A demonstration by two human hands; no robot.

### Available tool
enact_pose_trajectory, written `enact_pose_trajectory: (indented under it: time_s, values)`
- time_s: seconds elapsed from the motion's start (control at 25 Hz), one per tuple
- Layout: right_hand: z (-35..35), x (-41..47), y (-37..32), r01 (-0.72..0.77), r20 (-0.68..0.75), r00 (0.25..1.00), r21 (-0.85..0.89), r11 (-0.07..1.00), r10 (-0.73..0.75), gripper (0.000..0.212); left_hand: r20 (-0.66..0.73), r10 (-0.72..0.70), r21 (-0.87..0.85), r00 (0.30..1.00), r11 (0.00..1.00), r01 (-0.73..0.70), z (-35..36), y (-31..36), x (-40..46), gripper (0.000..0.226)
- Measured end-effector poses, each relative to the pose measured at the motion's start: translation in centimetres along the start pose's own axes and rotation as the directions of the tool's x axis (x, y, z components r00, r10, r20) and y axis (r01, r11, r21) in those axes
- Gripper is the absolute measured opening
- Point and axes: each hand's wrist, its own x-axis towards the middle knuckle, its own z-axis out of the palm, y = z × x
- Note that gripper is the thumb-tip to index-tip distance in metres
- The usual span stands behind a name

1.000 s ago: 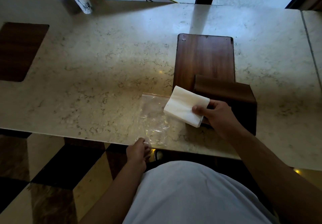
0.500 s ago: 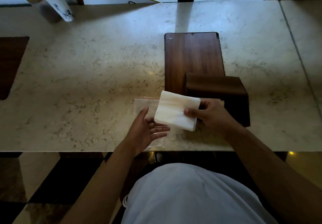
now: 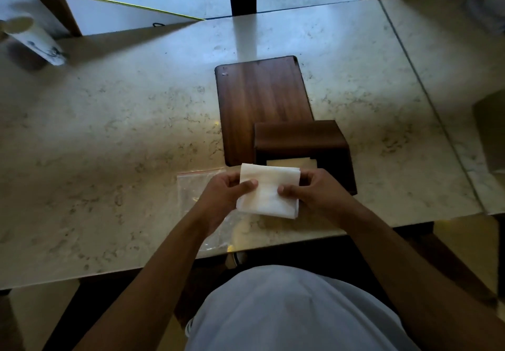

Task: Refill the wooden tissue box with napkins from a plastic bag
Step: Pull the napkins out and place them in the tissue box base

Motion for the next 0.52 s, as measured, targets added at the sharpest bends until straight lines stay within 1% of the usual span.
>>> enact_pose_trajectory:
  time_s: [0.08,0.16,0.32,0.4,0.52]
  values:
    - [-1.7,0.4,0.4,0.006,-0.013,1.0,-0.031,1.0,-0.007,0.036,-0.105,-0.007,0.045,0.994,0.999,0.011,1.9,0.3,0.8,0.02]
    - [-3.6,0.9,0.7,0.004,-0.026,1.0,-0.019,1.0,-0.004,0.035,-0.197,-0.024,0.063,0.98,0.997,0.037,3.8,0.4,1.8,0.016]
    - [-6.4,2.4,1.2,-0.062,-0.052,0.997,0.004,0.998,0.062,0.009,-0.365,-0.06,0.086,0.929,0.991,0.098,6.7,1.0,3.3,0.022]
    - [-7.3,3.0,1.4,-0.076,-0.065,0.995,0.005,0.997,0.077,0.008,-0.424,0.002,0.166,0.906,0.983,0.076,8.0,1.1,4.2,0.018]
    - [-7.9,4.3,1.9,-0.049,-0.139,0.989,-0.065,0.997,0.04,0.022,-0.488,0.123,0.343,0.864,0.938,0.06,9.3,1.4,5.6,0.023]
